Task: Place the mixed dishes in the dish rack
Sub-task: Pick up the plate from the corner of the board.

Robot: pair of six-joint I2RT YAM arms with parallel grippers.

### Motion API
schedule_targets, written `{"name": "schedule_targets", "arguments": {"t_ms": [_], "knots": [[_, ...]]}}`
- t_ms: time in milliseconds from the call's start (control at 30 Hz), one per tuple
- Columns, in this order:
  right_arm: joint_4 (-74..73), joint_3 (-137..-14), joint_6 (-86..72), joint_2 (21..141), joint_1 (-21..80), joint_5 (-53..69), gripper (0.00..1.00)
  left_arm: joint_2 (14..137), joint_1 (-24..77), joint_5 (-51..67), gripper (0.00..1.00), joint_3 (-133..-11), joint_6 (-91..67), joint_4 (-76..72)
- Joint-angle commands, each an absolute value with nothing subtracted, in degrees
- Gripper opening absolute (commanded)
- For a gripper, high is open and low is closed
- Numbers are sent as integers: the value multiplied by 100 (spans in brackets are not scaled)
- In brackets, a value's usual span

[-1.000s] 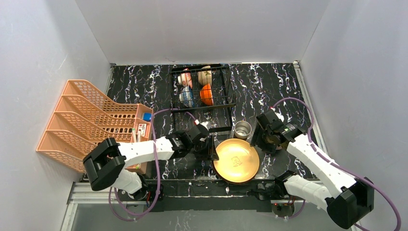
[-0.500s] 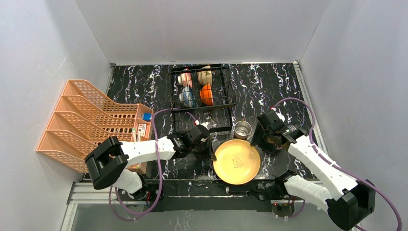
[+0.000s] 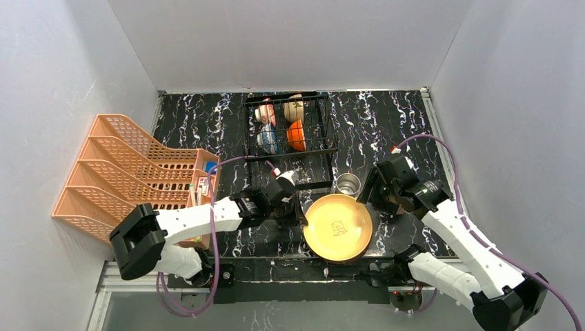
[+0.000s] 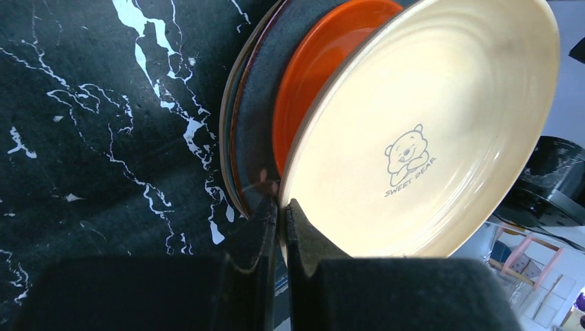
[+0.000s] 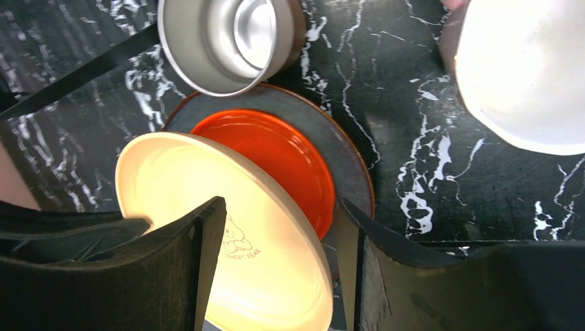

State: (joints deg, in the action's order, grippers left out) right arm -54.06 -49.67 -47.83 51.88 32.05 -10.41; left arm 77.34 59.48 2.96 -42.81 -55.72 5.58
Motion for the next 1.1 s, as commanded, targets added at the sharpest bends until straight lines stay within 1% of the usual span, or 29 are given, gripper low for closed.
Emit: {"name": "schedule_targets", "arguments": {"t_ms": [0, 167, 400, 600, 733, 1067], "knots": [[-5332, -5293, -4609, 4931, 3233, -588, 67, 7206, 5968, -120, 0, -4333, -5539, 719], [-5300, -5335, -4572, 4731, 3230, -279, 70, 6783, 5888, -183, 0, -4233, -5544, 722], [-4910, -5301, -4450, 4426, 3226, 606, 70, 6150, 5600, -27, 0, -3934, -5603, 468], [-4480, -5252, -4460, 4308, 3227, 1285, 67, 5790, 5447, 0, 0, -3797, -5572, 431], [-4465, -5273, -4452, 4370, 3226, 1346, 65, 5617, 5388, 0, 0, -3809, -5557, 405], [-4315, -5205, -4399, 4640, 3227, 1575, 63, 5371, 5364, -109, 0, -3989, -5380, 622]]}}
